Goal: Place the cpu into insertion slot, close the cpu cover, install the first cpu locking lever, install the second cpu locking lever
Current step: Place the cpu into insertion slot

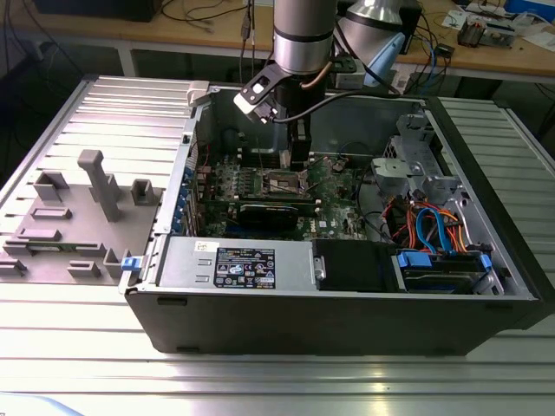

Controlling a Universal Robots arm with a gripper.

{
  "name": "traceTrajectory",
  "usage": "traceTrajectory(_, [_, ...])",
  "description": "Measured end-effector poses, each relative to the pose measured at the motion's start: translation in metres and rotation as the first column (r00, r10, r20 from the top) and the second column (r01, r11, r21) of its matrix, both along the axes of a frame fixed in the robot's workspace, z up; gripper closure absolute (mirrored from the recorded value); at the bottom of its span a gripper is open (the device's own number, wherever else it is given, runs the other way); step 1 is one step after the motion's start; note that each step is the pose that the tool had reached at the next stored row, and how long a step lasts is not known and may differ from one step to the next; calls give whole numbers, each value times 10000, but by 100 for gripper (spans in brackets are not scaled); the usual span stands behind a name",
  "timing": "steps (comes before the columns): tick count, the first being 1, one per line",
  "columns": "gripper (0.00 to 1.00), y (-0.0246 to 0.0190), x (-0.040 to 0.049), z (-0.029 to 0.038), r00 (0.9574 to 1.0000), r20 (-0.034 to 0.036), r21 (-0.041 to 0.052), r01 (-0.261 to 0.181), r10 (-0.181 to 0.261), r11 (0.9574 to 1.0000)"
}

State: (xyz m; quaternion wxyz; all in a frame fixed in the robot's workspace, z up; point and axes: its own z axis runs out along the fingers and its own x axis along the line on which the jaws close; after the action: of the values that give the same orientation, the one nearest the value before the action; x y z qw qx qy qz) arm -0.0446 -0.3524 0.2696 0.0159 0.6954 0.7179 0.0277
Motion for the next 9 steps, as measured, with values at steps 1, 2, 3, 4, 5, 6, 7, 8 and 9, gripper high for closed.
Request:
traceTrajectory(1, [46,0,0,0,10000,0,0,0,0,10000])
traceTrajectory(2, [46,1,0,-2,10000,1,-8,0,0,10000])
traceTrajectory(3, [46,0,-1,-10,10000,1,-33,0,0,10000])
traceTrajectory(4, [46,5,-2,-61,10000,1,-46,0,0,10000])
traceTrajectory(5, [46,10,-4,-88,10000,1,-47,0,0,10000])
traceTrajectory(6, [46,16,-4,-104,10000,1,-47,-1,1,10000])
traceTrajectory(7, [46,28,-5,-125,10000,0,-50,-2,2,10000])
traceTrajectory(8, [46,39,-9,-142,10000,-1,-55,-1,1,10000])
traceTrajectory(9, [46,50,-21,-160,10000,0,-62,-2,2,10000])
